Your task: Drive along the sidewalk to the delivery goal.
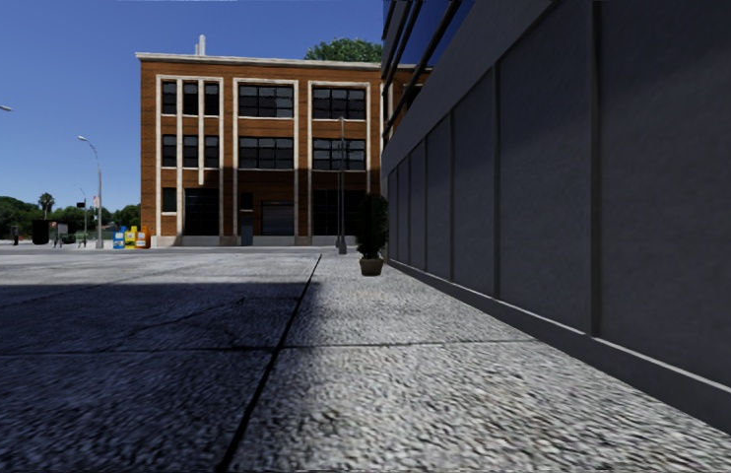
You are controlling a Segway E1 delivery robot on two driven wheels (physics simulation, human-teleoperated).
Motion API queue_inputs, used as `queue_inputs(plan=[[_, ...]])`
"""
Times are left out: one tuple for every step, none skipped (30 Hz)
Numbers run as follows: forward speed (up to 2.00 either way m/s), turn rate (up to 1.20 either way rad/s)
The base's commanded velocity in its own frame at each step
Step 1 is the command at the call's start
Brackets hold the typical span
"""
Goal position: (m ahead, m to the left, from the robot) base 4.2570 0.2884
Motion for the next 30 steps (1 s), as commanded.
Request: queue_inputs(plan=[[2.0, 0.33], [2.0, 0.33], [2.0, 0.33], [2.0, 0.33], [2.0, 0.33], [2.0, 0.33], [2.0, 0.33], [2.0, 0.33], [2.0, 0.33], [1.94, 0.31], [1.83, 0.28], [1.76, 0.27], [1.76, 0.27], [1.68, 0.27], [1.66, 0.27], [1.65, 0.27], [1.65, 0.27], [1.64, 0.27], [1.64, 0.2], [1.64, 0.08], [1.64, 0.08], [1.64, 0.0], [1.64, 0.0], [1.64, 0.0], [1.64, 0.0], [1.64, 0.0], [1.64, 0.0], [1.64, 0.0], [1.64, 0.0], [1.64, 0.0]])
